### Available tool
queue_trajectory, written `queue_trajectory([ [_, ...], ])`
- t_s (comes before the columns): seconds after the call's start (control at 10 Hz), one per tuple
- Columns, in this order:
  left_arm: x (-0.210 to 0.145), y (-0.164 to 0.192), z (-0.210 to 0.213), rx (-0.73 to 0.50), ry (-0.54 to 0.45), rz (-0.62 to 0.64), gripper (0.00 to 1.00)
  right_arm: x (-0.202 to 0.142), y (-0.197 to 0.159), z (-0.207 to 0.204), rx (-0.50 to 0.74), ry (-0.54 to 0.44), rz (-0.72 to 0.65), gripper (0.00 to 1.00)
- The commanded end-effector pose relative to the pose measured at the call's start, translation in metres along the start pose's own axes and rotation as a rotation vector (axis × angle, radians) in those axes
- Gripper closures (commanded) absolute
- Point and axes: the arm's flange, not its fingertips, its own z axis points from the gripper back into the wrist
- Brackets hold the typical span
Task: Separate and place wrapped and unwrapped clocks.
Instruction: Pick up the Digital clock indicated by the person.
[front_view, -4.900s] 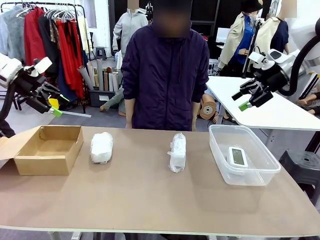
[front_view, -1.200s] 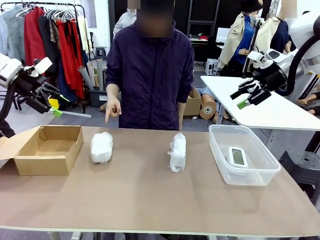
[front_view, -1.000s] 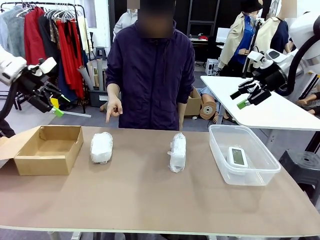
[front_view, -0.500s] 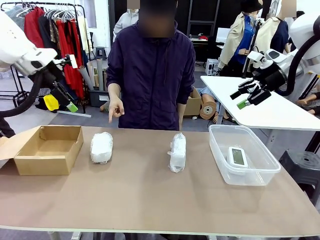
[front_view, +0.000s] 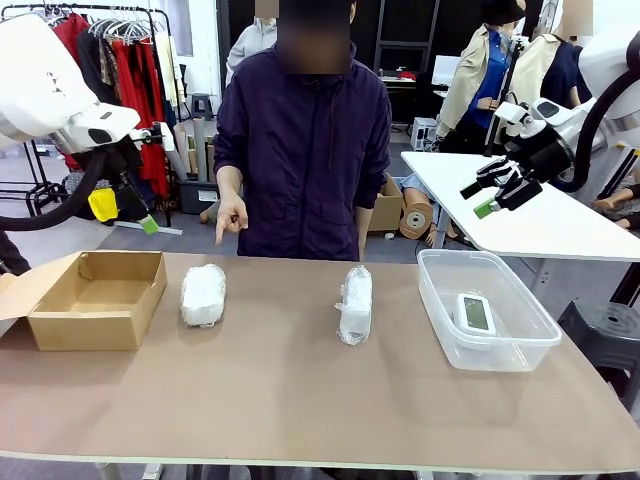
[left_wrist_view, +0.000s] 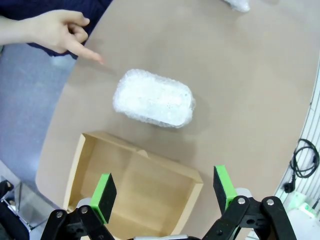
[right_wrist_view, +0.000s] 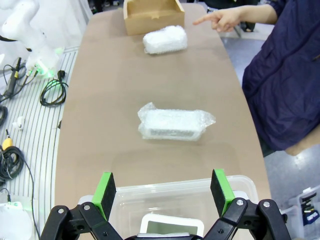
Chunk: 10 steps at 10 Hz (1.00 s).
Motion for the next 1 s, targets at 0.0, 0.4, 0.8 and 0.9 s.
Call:
queue_trajectory([
  [0.0, 0.000, -0.001, 0.004, 0.012, -0.006, 0.016, 0.00, -0.003, 0.004, -0.001, -0.011, 0.018, 0.022, 0.00],
  [0.4, 0.017, 0.001, -0.011, 0.137, 0.062, 0.197, 0.00, -0.003, 0.004, -0.001, -0.011, 0.018, 0.022, 0.00],
  [0.8, 0.057, -0.003, -0.055, 0.190, 0.068, 0.530, 0.00, -0.003, 0.004, -0.001, -0.011, 0.018, 0.022, 0.00],
  [0.9, 0.061, 0.003, -0.069, 0.238, 0.066, 0.592, 0.00, -0.003, 0.004, -0.001, -0.011, 0.018, 0.022, 0.00],
])
